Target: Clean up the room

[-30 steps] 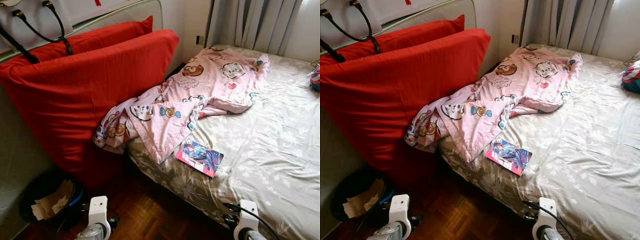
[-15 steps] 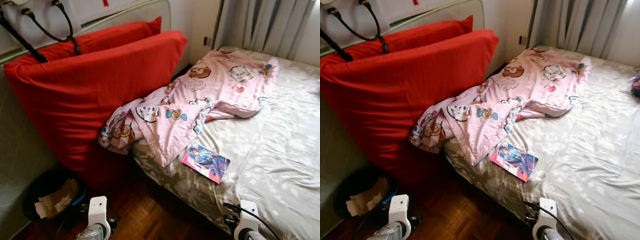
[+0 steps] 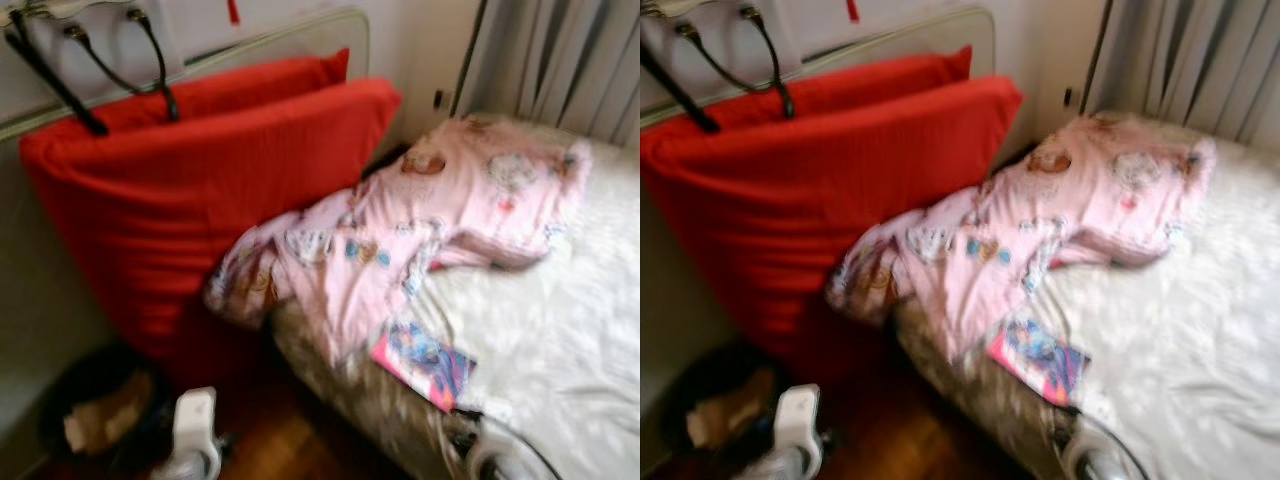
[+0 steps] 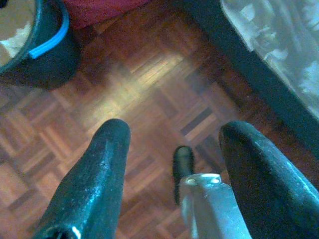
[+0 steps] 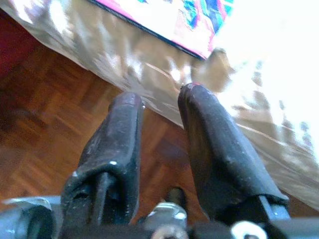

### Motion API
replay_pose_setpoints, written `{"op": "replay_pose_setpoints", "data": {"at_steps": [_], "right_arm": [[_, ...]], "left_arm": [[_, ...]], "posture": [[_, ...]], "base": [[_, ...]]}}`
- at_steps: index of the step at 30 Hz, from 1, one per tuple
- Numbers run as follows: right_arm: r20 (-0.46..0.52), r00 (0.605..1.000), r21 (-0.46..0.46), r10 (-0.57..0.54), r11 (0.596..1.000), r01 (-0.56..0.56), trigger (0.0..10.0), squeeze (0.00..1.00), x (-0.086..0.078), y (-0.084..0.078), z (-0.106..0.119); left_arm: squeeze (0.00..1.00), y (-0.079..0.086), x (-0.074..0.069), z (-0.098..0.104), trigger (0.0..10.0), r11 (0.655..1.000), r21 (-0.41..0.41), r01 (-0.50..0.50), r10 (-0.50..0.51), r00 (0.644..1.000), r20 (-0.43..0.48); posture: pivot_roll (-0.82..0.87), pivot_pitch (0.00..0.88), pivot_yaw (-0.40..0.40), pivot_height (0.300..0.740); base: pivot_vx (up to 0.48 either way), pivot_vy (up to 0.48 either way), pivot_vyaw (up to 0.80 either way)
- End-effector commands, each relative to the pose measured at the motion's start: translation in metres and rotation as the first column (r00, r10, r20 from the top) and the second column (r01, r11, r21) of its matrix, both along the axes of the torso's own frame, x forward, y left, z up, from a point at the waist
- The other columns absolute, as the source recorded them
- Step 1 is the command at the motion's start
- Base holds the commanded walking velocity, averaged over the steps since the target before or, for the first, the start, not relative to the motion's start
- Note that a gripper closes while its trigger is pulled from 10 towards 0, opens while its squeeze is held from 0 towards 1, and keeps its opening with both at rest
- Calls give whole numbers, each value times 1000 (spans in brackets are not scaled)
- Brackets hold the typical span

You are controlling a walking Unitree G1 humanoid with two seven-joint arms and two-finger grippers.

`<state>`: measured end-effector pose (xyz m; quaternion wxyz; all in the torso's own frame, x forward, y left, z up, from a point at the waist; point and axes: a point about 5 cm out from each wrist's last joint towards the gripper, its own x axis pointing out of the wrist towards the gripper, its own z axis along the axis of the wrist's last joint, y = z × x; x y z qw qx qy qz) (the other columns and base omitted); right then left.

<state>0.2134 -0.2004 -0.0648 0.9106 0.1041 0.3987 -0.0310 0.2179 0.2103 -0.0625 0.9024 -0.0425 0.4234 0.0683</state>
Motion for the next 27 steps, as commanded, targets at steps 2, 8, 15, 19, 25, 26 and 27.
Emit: {"op": "replay_pose_setpoints", "data": {"at_steps": [2, 8, 15, 19, 25, 26, 27], "right_arm": [[-21, 1000, -20, -23, 1000, 23, 10000, 0, -11, -10, -4], [37, 999, -53, -36, 998, 38, 10000, 0, -9, -11, -2], [121, 989, -75, -85, 993, 95, 10000, 0, -12, -13, 0], [186, 978, -112, -91, 987, 114, 10000, 0, -15, -17, 3], [247, 960, -80, -129, 985, 153, 10000, 0, -25, -19, 3], [263, 953, -37, -152, 985, 167, 10000, 0, -29, -18, 2], [258, 955, -30, -144, 987, 157, 10000, 0, -31, -18, 1]], "left_arm": [[0, -7, 4, 1, 10000, 1000, -17, 12, -12, 1000, 14], [0, -6, 5, 3, 10000, 1000, -25, 7, -6, 998, 64], [0, -5, 3, 4, 10000, 1000, -22, 10, -7, 992, 129], [0, -5, 2, 7, 10000, 1000, -13, -3, 5, 977, 213], [0, -9, 27, 30, 10000, 1000, 15, 5, -10, 923, 386], [0, -16, 62, 62, 10000, 998, 57, 24, -50, 853, 520], [0, -19, 68, 69, 10000, 998, 55, 23, -49, 835, 548]], "posture": [[-101, 23, 40, 740], [-110, 38, 51, 740], [-133, 47, 65, 740], [-138, 41, 56, 740], [-131, 41, 34, 740], [-131, 45, 29, 740], [-131, 47, 28, 740]], "base": [[322, 0, 0], [101, 0, 0], [0, 0, 0], [0, 0, 0], [0, 0, 0], [0, 0, 0], [0, 0, 0]]}}
